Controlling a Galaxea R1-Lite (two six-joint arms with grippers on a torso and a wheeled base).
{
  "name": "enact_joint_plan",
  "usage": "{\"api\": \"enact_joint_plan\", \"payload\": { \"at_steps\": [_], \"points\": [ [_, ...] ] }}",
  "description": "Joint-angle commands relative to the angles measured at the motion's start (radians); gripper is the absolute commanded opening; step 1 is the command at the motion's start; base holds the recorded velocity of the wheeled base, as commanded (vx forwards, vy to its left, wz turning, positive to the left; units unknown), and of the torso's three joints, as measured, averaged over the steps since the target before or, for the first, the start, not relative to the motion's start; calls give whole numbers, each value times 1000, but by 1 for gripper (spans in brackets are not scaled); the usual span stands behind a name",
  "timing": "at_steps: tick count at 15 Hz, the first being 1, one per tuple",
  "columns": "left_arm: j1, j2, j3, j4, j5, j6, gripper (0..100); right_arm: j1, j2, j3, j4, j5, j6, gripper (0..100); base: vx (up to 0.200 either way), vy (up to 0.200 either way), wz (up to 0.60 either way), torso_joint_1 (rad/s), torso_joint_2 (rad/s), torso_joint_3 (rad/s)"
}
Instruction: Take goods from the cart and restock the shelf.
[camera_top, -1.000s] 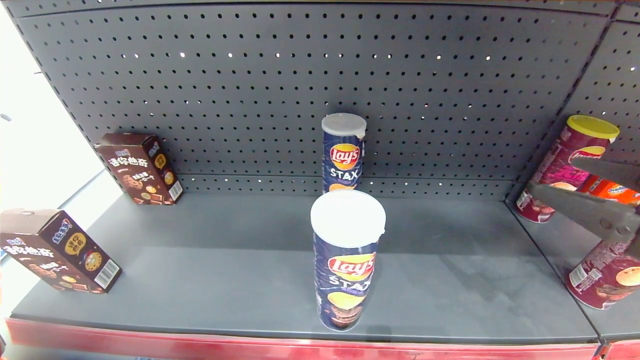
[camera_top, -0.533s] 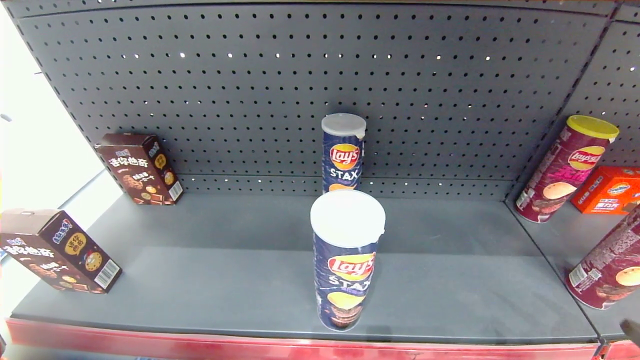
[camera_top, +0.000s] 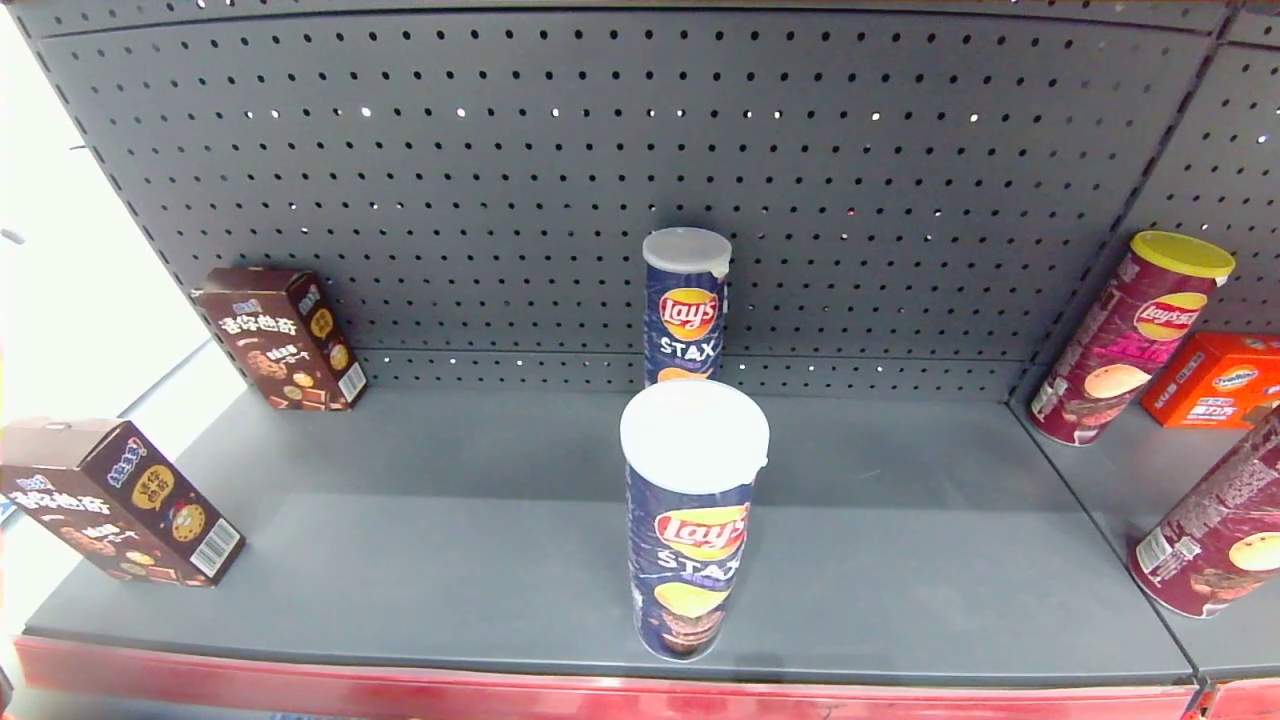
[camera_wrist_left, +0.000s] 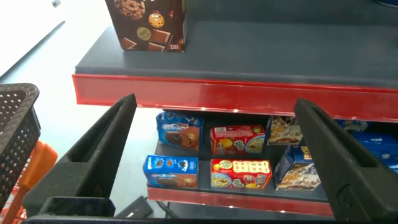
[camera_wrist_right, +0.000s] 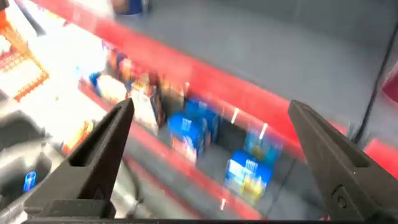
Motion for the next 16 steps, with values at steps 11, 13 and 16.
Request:
{"api": "enact_joint_plan", "payload": {
  "at_steps": [11,13,16],
  "points": [
    [0,1,1,-1,-1,0,100,-131,-12,-8,-3,-185,33,100,0,0,0,0,0,0],
    [0,1,0,1,-4,0,100,-36,-15,0,-15,-194,30,100,0,0,0,0,0,0],
    [0,2,0,1,-6,1,100,-58,94,-5,-7,-231,33,100,0,0,0,0,0,0]
  ]
}}
